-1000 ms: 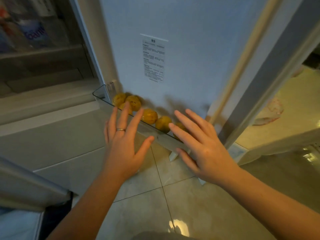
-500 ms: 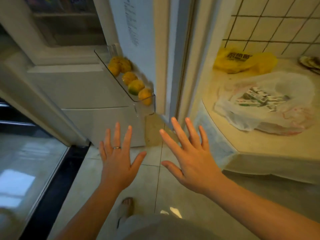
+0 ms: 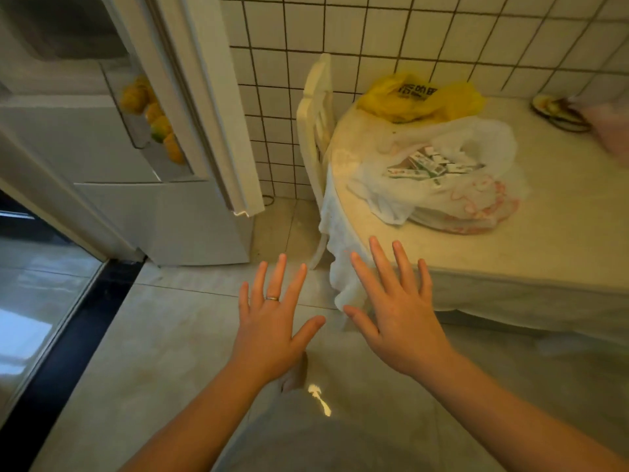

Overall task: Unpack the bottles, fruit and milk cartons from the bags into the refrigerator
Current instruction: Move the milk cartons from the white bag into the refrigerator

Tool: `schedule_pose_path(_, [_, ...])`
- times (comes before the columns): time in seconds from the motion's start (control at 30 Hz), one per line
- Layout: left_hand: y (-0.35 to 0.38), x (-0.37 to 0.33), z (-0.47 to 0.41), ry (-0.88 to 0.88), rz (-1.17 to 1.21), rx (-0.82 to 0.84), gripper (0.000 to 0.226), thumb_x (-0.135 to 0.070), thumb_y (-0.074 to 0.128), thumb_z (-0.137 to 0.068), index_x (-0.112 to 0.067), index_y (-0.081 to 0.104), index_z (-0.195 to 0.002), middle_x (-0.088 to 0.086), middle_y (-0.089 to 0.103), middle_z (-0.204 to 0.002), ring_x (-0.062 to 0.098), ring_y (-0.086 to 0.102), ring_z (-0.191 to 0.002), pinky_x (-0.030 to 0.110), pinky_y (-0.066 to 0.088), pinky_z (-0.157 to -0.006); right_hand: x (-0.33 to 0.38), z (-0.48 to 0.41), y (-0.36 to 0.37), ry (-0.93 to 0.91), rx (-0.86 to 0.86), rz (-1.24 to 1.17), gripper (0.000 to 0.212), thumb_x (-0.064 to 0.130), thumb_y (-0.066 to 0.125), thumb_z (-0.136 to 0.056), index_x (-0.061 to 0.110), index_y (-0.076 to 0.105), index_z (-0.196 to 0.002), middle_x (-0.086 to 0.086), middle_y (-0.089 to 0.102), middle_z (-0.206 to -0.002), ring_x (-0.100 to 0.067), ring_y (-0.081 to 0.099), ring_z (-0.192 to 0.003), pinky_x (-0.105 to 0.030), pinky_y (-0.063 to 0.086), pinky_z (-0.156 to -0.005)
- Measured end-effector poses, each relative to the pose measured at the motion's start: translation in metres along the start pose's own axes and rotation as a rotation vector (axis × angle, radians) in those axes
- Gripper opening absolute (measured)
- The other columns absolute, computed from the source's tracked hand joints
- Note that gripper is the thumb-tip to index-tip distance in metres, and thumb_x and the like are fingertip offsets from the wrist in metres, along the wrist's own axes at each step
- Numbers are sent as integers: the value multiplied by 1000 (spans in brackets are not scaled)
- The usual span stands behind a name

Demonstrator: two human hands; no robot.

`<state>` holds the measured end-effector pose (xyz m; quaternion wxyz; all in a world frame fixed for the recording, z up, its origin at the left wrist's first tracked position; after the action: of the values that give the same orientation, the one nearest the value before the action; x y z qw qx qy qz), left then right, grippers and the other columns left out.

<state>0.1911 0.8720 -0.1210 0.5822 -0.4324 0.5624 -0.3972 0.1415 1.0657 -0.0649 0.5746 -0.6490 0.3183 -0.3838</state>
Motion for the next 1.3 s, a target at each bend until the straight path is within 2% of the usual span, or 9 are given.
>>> schedule_pose_path(0.2, [33,-70,-54,126,37,43,79,-78,21,-91,-46,-11,-155,-10,-23,-164,20,-25,-150,52,-4,-122,-89,11,-3,183,12,-4,72,66,24,-96,35,7,-158,4,-5,-167,-29,-6,-153,-61,5,-119])
schedule_pose_path(0.33, [53,-114,-117,168,107,50,80,-82,13,-87,-45,-7,-156,-10,-18,-166,19,-21,-152,50,-3,-121,-154,3,-4,278,25,-15,74,68,16,-92,36,3,-158,6,-10,-167,-26,-13,-153,-59,-2,-120])
schedule_pose_path(0.6, [78,-169,-256,143,246,89,80,-77,16,-87,-39,9,-157,-7,2,-167,18,-5,-153,48,4,-124,-266,-76,-13,324,32,4,71,64,22,-95,33,10,-157,4,8,-167,-27,3,-153,-58,5,-119])
schedule_pose_path(0.7, [83,-174,-304,108,303,90,78,-74,25,-90,-31,27,-154,0,24,-163,24,19,-150,48,21,-121,-297,-114,-17,290,44,-6,70,62,25,-93,33,15,-156,3,14,-166,-28,7,-153,-59,6,-120])
schedule_pose_path(0.77, [84,-178,-334,110,335,96,70,-65,39,-93,-22,41,-147,6,45,-151,27,45,-135,43,40,-109,-316,-140,-18,273,70,-26,69,63,18,-93,36,10,-156,7,9,-166,-23,-2,-154,-55,-2,-122])
schedule_pose_path(0.83, [87,-181,-359,106,313,119,56,-52,53,-96,-18,50,-140,8,55,-139,28,57,-120,39,47,-96,-332,-165,-17,245,93,-47,68,61,19,-94,35,12,-156,10,12,-165,-20,-1,-154,-50,-6,-121])
schedule_pose_path(1.03, [103,-193,-406,83,238,254,37,-44,55,-98,-19,60,-126,5,69,-116,25,66,-92,39,55,-79,-353,-249,-11,81,149,-82,51,41,46,-100,31,37,-149,7,37,-157,-22,24,-149,-51,7,-121])
schedule_pose_path(1.2, [117,-194,-420,21,225,391,42,-56,61,-89,-29,61,-122,-3,69,-116,20,66,-94,40,57,-78,-357,-318,18,-44,282,-75,48,39,47,-99,30,42,-146,4,48,-149,-23,40,-138,-50,26,-116])
schedule_pose_path(1.3, [122,-194,-419,22,203,419,52,-57,65,-85,-32,56,-129,-3,67,-123,21,67,-101,34,56,-79,-357,-351,44,-105,438,-38,48,36,50,-96,33,44,-144,-1,57,-137,-26,53,-122,-50,43,-103])
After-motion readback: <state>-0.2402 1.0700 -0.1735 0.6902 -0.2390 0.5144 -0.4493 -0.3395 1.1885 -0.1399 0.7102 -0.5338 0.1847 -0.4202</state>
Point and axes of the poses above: each hand's wrist, its own z-axis away from the middle knuckle, its own y-axis out of the palm, x = y × z, the point moved 5 cm from there along -z, towards the middle knuckle
